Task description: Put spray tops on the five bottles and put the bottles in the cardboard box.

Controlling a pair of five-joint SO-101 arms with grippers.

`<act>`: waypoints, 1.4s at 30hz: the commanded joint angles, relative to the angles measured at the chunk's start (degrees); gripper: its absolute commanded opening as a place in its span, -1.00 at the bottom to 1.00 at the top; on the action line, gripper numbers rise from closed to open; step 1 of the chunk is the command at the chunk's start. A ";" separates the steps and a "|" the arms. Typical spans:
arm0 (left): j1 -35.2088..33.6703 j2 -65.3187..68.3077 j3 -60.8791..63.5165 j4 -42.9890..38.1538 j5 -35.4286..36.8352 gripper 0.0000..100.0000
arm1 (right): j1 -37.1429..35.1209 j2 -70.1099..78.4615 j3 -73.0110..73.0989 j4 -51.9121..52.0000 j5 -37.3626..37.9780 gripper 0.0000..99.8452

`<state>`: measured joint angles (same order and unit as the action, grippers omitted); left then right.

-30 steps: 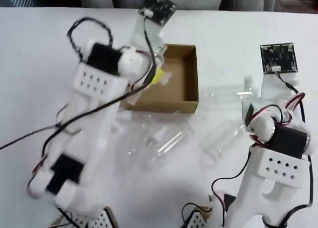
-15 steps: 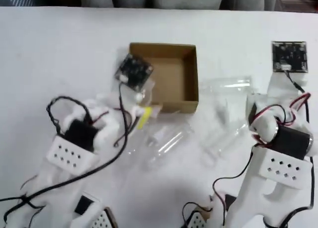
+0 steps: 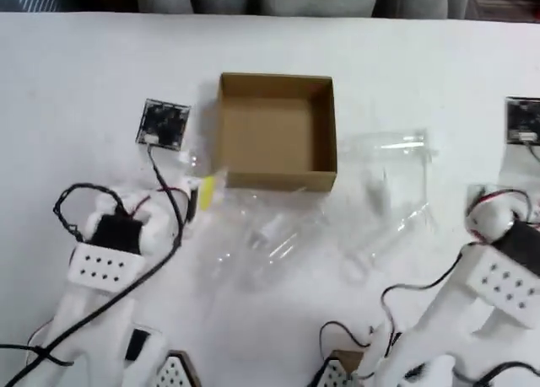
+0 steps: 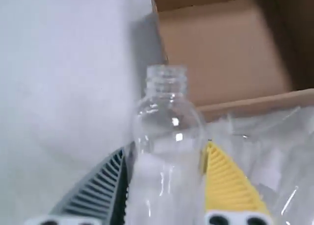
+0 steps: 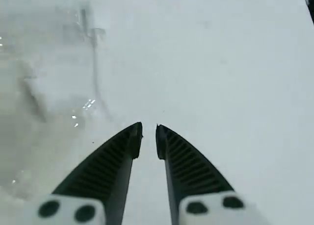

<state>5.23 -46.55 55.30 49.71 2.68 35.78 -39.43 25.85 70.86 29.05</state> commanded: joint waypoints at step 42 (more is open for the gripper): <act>-0.31 -1.89 5.01 -10.02 0.35 -0.89 | -27.30 35.12 3.25 -18.59 4.57 -0.60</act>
<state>4.35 -46.55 60.57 41.63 3.03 9.76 -3.74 29.45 55.12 33.98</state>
